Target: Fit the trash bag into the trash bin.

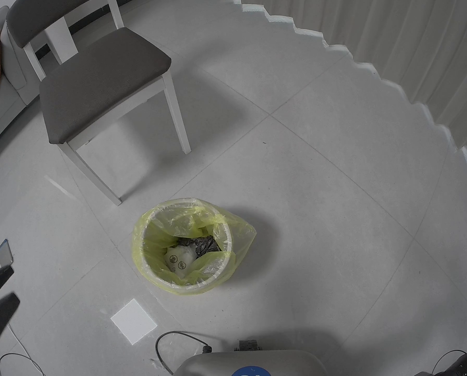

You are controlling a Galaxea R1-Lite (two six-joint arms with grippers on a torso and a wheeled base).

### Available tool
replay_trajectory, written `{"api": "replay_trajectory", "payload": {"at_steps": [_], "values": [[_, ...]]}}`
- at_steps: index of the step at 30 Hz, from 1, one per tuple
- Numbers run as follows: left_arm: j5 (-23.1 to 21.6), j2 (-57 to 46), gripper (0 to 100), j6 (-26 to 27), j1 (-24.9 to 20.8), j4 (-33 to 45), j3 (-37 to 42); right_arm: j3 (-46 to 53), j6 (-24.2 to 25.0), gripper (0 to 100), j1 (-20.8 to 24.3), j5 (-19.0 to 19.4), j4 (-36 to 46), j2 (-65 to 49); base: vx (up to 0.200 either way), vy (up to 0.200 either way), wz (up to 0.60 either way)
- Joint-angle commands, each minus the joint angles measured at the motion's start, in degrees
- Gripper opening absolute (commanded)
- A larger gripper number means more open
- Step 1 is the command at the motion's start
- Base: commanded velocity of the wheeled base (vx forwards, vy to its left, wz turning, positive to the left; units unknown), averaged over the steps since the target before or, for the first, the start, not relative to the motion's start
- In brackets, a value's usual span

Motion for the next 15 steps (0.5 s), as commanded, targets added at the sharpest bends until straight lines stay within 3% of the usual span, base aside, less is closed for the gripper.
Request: {"api": "replay_trajectory", "payload": {"at_steps": [1,2,6,9,12,15], "values": [[16.75,-15.99,100,13.64,-5.69,2.64,7.61,6.78,2.11,100,-3.70,1.11,9.20,-14.43,0.000,0.000,0.00],[23.00,-16.17,100,14.43,-5.60,-4.12,13.49,6.78,2.64,100,-3.70,0.50,8.93,-14.43,0.000,0.000,0.00],[25.72,-19.60,100,15.92,-2.70,-17.92,28.61,6.78,3.78,100,-3.79,-0.91,8.93,-14.43,0.000,0.000,0.00],[28.27,-21.00,100,16.36,-1.91,-11.51,29.32,6.78,2.73,100,-3.79,-0.03,8.93,-14.43,0.000,0.000,0.00],[33.01,-21.00,100,15.74,-1.82,-11.07,29.84,6.78,2.46,100,-3.79,-0.03,8.93,-14.43,0.000,0.000,0.00],[32.75,-21.00,100,15.92,-1.91,-11.15,29.84,6.78,2.02,100,-3.79,-1.00,11.13,-14.34,0.000,0.000,0.00]]}}
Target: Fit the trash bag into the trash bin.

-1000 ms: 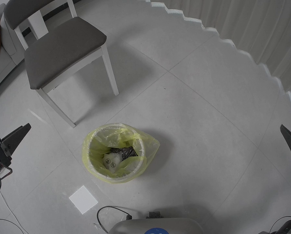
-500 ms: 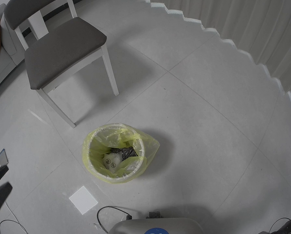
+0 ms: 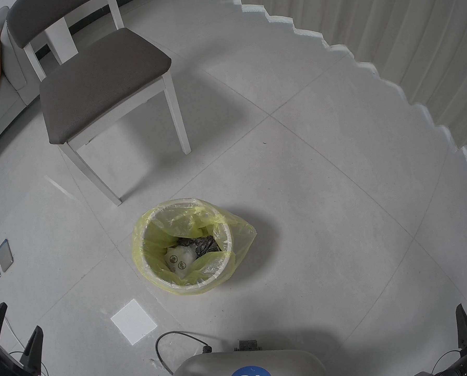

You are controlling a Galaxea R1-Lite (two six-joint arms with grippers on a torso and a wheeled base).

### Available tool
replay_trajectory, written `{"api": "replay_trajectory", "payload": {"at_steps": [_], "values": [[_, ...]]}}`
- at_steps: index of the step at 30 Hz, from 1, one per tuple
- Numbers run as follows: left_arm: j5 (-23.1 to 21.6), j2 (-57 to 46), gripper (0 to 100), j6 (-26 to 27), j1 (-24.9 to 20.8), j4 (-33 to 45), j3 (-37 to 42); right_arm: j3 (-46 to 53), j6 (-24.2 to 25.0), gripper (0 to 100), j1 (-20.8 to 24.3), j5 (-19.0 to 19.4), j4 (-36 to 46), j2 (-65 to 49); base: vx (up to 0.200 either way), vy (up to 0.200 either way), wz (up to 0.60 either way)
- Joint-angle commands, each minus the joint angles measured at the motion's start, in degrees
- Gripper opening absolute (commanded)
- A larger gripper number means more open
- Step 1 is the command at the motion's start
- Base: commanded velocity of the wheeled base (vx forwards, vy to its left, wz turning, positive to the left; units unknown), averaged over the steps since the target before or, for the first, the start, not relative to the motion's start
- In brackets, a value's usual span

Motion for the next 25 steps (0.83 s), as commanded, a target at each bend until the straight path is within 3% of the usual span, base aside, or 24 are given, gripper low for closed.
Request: {"api": "replay_trajectory", "payload": {"at_steps": [1,3,7,10,25], "values": [[2.74,-3.63,100,1.98,0.53,-3.39,5.32,1.23,-1.42,100,-0.62,-0.11,2.84,-1.84,0.000,0.000,0.00],[2.91,-3.63,100,1.45,0.53,-3.30,5.32,1.23,-4.23,100,-0.62,0.06,4.24,-1.84,0.000,0.000,0.00],[3.09,-3.63,100,1.45,0.53,-3.30,5.32,1.23,0.34,100,-0.27,-0.91,4.77,-1.93,0.000,0.000,0.00],[3.17,-3.63,100,1.36,0.53,-3.30,5.32,1.23,1.57,100,-0.27,-3.98,4.86,-1.93,0.000,0.000,0.00],[3.53,-3.63,100,-0.22,0.53,-3.39,5.32,1.23,1.48,100,-0.27,-3.89,4.95,-1.93,0.000,0.000,0.00]]}}
